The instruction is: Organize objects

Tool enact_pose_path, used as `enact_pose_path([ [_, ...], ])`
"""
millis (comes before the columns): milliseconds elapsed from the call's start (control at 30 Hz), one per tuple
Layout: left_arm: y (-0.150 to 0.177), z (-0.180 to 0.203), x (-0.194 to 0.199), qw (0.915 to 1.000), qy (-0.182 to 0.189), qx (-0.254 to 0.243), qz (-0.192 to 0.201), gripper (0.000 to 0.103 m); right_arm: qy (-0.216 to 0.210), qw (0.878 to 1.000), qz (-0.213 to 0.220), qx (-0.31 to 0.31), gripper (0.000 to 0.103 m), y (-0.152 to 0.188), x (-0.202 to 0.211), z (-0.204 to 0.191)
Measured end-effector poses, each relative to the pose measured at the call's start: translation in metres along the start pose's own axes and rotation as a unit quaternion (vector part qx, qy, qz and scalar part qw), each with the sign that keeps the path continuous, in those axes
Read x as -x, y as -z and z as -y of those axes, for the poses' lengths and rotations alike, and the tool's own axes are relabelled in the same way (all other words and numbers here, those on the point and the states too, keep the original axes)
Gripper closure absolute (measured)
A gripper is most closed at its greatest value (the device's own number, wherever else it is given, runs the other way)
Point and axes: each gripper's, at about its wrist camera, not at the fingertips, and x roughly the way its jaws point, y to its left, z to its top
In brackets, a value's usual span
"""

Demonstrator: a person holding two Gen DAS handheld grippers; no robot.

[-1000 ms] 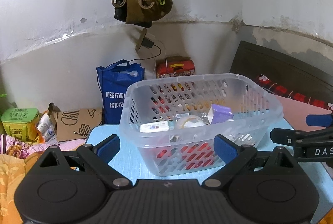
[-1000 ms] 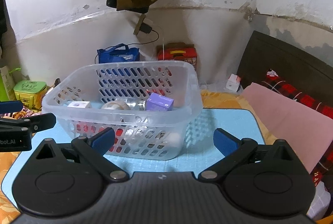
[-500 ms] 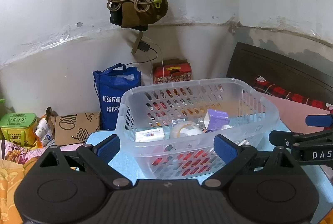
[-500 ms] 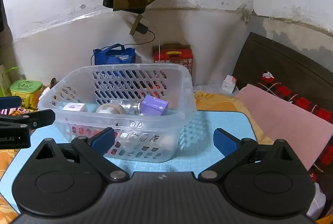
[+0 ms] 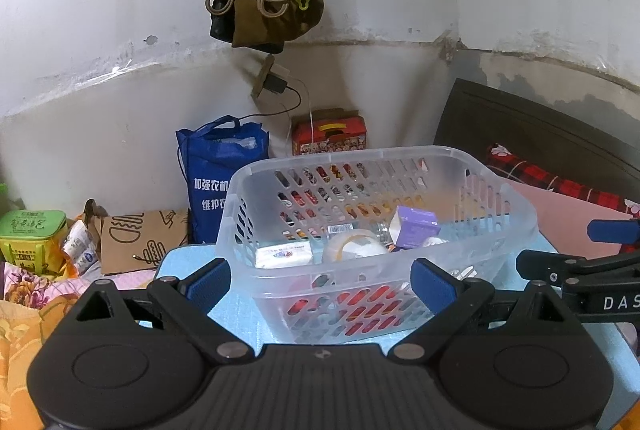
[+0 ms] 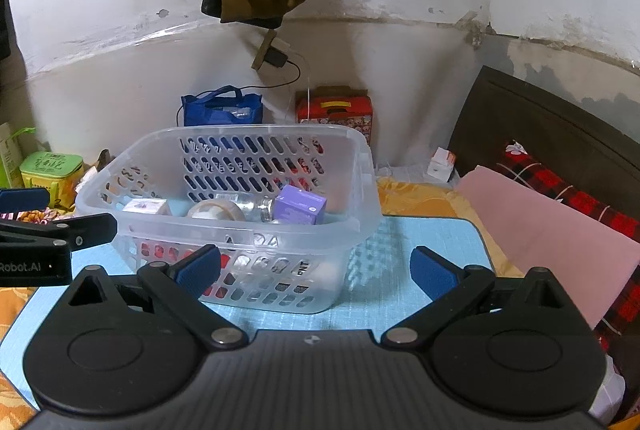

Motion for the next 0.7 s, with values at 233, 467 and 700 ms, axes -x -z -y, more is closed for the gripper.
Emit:
enact_pose_path([
  [233, 0.0002, 0.0037, 0.0028, 1.0, -0.001, -0.007, 0.006, 0.005, -0.001, 1.0, 0.001, 0.003, 0.0, -0.001, -0.001, -0.0024],
  [467, 0.0001, 0.0046, 0.0006, 1.0, 0.0, -0.007, 0.003, 0.005, 0.003, 1.0, -0.002, -0.003, 0.0, -0.0013, -0.0023, 0.0006],
  [700, 0.0007, 0.0015, -0.003, 1.0, -0.003, -0.002, -0.001, 0.005, 0.004, 1.0, -0.001, -0.005, 0.0, -0.002, -0.0034, 0.0022],
])
